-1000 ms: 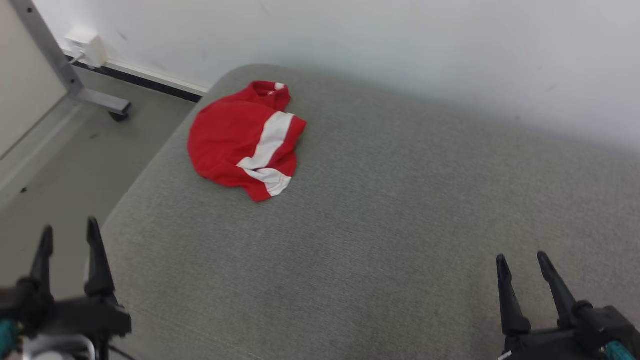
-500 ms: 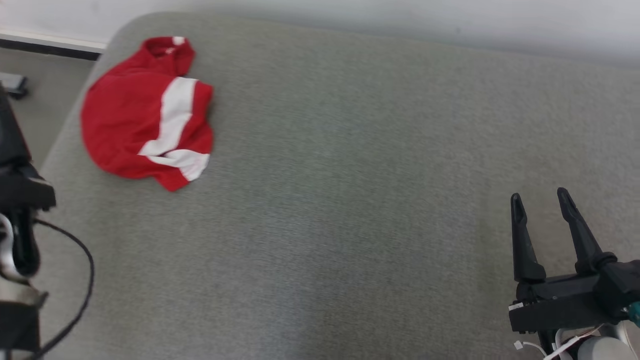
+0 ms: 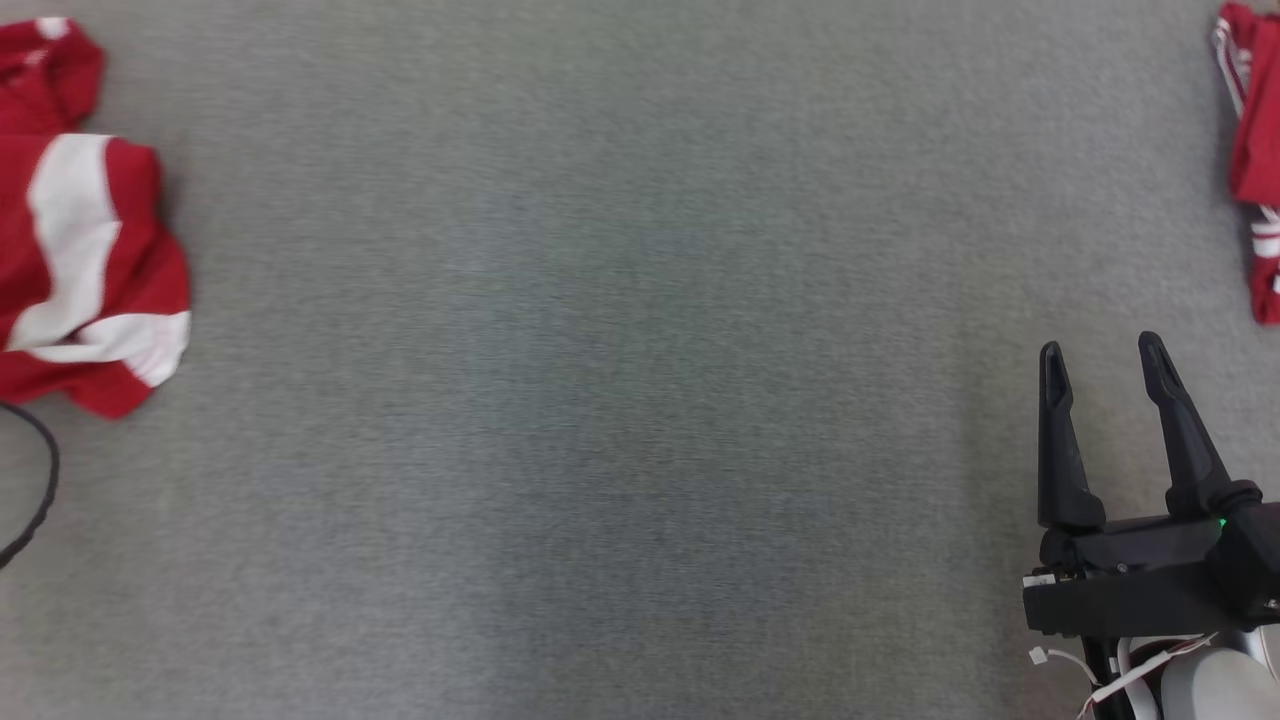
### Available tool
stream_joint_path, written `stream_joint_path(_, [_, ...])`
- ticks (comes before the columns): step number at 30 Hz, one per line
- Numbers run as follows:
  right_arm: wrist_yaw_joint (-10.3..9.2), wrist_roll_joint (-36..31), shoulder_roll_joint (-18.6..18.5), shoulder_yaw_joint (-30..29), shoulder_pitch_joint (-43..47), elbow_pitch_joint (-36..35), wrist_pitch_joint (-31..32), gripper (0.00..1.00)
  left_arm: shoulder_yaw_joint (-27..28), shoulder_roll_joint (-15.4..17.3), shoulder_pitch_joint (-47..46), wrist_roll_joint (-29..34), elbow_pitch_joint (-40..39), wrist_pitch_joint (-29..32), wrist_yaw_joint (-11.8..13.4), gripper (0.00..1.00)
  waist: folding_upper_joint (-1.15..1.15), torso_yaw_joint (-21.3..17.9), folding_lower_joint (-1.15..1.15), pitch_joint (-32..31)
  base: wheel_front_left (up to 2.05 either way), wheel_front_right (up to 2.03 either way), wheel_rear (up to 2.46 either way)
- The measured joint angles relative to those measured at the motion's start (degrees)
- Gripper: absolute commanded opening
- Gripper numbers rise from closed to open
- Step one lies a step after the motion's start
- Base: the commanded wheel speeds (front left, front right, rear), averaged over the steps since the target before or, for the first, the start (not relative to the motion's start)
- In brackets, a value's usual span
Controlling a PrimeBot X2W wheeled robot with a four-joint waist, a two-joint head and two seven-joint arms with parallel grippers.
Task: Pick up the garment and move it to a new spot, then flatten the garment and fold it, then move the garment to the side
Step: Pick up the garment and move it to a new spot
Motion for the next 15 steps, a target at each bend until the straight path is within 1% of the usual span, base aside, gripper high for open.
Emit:
stream_joint_path(2, [0.0,0.01,0.14,-0.07,-0.34,0.1,-0.1,1.0,-0.55,0.73,-0.93,-0.18,2.45,1.26,-0.01,1.0,0.0,-1.24,-0.01,0.9,0.0,0.0,0.0])
stream_joint_path(7, [-0.01,0.0,0.43,-0.44,-0.74,0.55,-0.46,1.0,-4.03,1.82,-2.19,0.55,7.06,4.55,-0.3,1.0,0.0,-3.53,-0.01,2.55,0.0,0.0,0.0])
stream_joint_path(11, [-0.01,-0.22,0.69,-0.42,-1.02,0.9,-0.45,1.0,-5.56,2.45,-3.41,-0.54,11.41,9.96,-0.42,1.0,0.0,-4.42,-0.01,3.06,0.0,0.0,0.0])
stream_joint_path(12, [0.0,-0.24,0.75,-0.35,-1.12,1.0,-0.45,1.0,-5.82,2.45,-3.92,-1.63,12.44,11.67,-0.42,1.0,0.0,-4.53,-0.01,3.03,0.0,0.0,0.0])
stream_joint_path(13, [-0.01,-0.24,0.82,-0.29,-1.19,1.09,-0.45,1.0,-7.05,2.69,-4.16,-2.08,12.73,13.11,-0.41,1.0,0.0,-4.6,-0.01,2.94,0.0,0.0,0.0])
stream_joint_path(15, [0.0,-0.24,0.91,-0.16,-1.36,1.12,-0.45,1.0,-7.83,2.82,-4.72,-3.43,13.76,15.24,-0.43,1.0,0.0,-4.72,-0.02,2.79,0.0,0.0,0.0])
